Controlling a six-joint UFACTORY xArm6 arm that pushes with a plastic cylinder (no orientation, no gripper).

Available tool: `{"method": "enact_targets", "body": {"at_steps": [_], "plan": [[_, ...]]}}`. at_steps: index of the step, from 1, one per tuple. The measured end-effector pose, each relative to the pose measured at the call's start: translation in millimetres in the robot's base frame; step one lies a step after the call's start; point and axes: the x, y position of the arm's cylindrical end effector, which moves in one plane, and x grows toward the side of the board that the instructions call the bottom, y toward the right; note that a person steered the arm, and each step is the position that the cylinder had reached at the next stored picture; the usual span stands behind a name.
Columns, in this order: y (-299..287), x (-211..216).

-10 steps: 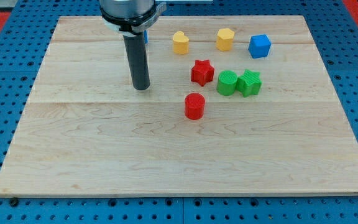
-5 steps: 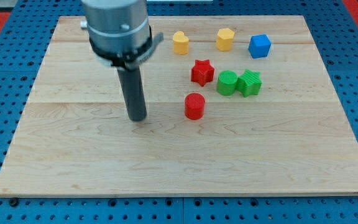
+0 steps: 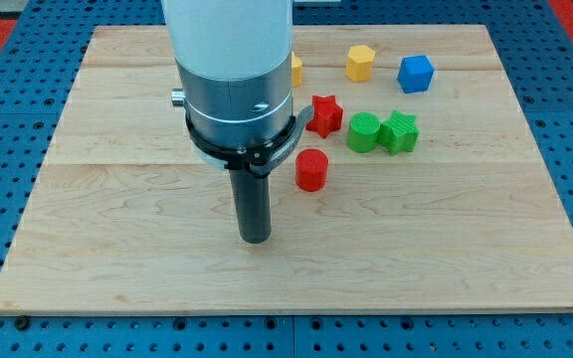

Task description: Slide green star towards bottom center

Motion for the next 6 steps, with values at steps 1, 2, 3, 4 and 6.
{"method": "enact_targets", "body": {"at_steps": [1,2,3,4,6], "plan": [[85.7,0.0],[161.2,-2.9],[181.6,-24.0],[270.5,-101.5],[159.2,-154.4]]}}
